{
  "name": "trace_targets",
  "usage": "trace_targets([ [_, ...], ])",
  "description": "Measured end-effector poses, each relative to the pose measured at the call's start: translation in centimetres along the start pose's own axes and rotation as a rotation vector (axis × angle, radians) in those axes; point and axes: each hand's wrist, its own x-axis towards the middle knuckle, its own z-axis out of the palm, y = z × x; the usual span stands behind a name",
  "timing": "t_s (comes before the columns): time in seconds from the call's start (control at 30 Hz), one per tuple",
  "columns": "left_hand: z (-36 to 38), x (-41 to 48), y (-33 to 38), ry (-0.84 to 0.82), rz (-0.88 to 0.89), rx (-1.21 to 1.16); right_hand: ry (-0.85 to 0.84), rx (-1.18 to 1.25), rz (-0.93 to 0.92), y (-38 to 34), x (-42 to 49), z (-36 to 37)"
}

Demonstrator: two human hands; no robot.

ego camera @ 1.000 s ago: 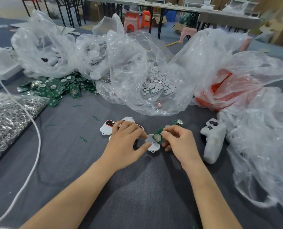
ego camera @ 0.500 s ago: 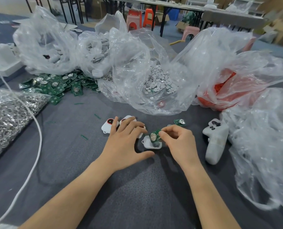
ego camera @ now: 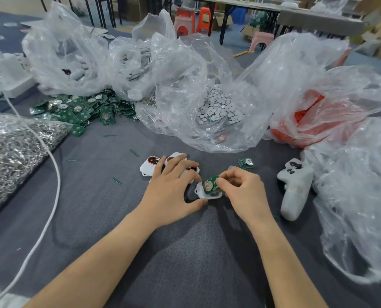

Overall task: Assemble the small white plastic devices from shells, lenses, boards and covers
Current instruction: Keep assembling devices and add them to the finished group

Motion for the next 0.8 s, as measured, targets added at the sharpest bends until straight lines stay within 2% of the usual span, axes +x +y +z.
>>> trace_targets([
  [0.8,0.47,0.21,-0.11,0.023,0.021,-0.014,-0.003,-0.138,-0.012,-0.6,-0.45,0.33],
])
